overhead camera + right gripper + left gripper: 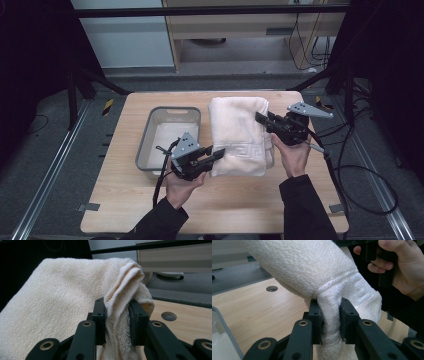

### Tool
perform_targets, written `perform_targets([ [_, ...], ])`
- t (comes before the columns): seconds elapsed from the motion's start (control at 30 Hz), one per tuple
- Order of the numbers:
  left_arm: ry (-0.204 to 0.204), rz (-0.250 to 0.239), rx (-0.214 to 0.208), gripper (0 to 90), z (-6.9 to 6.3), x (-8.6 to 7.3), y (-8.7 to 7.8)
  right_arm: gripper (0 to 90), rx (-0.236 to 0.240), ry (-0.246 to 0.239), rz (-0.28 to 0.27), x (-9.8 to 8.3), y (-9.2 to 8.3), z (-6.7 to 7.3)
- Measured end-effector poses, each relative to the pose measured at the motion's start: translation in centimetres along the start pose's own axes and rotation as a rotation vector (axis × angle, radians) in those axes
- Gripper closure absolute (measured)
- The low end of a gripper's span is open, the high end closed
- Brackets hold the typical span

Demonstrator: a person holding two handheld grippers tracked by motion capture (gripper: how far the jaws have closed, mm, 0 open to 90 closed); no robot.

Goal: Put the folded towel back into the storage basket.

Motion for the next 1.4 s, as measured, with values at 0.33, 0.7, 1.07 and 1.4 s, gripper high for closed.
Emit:
perform_targets([
  [0.33, 0.003, -0.035, 0.018, 73.8, 0.9, 1.1, -0.8, 71.0, 0.010, -0.004, -0.025, 1.1, 1.0, 0.8],
  [0.7, 0.010, -0.049, 0.051, 73.8, 2.0, 1.8, -1.8, 71.0, 0.023, -0.006, -0.044, 1.5, 2.5, 1.7],
  [1.07, 0.000, -0.071, 0.057, 73.8, 3.2, 2.3, -3.1, 71.0, 0.035, -0.012, -0.055, 2.0, 3.8, 3.0],
  [1.4, -0.005, -0.085, 0.081, 73.8, 4.2, 2.4, -4.5, 71.0, 0.047, -0.032, -0.059, 2.5, 5.1, 4.4],
])
Point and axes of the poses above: each handheld gripper's, and its own axes: y roughly forward along the jaws, x roughly out of its top, z roughly to its left, the point moved 3 cm from there along y, roughly forward along the jaws, and after that the axes turned 10 degrees about -z, right-handed, at the moved point
